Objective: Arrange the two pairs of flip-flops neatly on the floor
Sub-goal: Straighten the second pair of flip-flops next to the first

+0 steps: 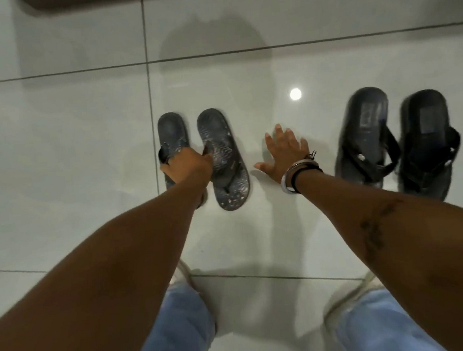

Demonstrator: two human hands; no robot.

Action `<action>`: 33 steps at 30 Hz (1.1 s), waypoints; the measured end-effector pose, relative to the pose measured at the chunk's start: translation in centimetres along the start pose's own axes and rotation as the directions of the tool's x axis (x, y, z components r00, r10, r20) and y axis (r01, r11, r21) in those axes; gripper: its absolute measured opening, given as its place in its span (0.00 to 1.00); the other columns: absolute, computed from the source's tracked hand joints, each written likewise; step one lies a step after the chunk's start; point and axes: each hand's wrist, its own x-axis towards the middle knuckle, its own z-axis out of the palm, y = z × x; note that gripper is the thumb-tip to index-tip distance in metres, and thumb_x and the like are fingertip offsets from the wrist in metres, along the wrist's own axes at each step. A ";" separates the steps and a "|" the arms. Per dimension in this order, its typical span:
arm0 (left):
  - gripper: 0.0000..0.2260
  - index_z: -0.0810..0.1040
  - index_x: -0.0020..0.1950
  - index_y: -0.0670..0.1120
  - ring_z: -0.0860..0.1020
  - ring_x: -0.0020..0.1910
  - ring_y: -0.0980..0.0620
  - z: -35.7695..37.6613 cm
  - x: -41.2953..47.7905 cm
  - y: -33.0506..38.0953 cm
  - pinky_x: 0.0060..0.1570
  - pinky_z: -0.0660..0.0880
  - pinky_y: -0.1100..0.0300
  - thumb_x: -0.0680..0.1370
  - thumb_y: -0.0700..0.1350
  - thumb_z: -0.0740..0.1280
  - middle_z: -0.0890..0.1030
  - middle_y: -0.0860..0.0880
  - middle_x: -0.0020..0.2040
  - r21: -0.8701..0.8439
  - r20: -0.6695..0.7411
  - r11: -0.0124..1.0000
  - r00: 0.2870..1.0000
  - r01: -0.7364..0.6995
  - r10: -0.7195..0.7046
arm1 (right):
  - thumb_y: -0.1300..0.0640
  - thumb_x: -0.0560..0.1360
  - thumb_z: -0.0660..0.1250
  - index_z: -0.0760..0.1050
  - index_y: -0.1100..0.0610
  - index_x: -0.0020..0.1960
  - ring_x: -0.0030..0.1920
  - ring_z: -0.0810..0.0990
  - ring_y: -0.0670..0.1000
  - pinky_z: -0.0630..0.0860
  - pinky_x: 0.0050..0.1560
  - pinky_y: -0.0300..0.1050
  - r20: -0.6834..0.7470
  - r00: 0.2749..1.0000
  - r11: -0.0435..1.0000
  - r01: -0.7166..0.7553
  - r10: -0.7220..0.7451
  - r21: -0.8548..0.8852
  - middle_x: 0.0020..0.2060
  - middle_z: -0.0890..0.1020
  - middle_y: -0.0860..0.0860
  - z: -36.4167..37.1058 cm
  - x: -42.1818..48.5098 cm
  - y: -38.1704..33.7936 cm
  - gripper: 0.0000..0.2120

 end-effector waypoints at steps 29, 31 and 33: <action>0.11 0.74 0.40 0.48 0.77 0.55 0.41 -9.6 14.5 -1.9 0.73 0.53 0.41 0.80 0.50 0.62 0.78 0.48 0.38 0.160 -0.099 0.958 0.961 -0.240 0.257 | 0.28 0.71 0.58 0.34 0.45 0.78 0.77 0.35 0.62 0.56 0.74 0.64 0.194 0.967 0.986 -0.164 0.167 -0.033 0.76 0.29 0.54 -0.1 0.8 -4.0 0.48; 0.12 0.74 0.40 0.47 0.76 0.57 0.41 -9.5 15.4 -2.3 0.73 0.52 0.40 0.80 0.52 0.63 0.81 0.45 0.47 0.164 -0.079 0.960 0.968 -0.225 0.240 | 0.27 0.70 0.58 0.34 0.45 0.78 0.77 0.35 0.63 0.55 0.74 0.63 0.191 0.967 0.986 -0.163 0.167 -0.036 0.76 0.29 0.54 0.1 0.8 -3.9 0.49; 0.14 0.73 0.41 0.47 0.75 0.59 0.41 -9.3 15.9 -2.5 0.72 0.51 0.39 0.80 0.56 0.62 0.82 0.44 0.50 0.133 -0.070 0.968 0.972 -0.212 0.223 | 0.26 0.69 0.58 0.34 0.45 0.78 0.77 0.35 0.63 0.55 0.74 0.63 0.184 0.968 0.986 -0.164 0.169 -0.038 0.76 0.29 0.54 0.4 0.9 -3.9 0.50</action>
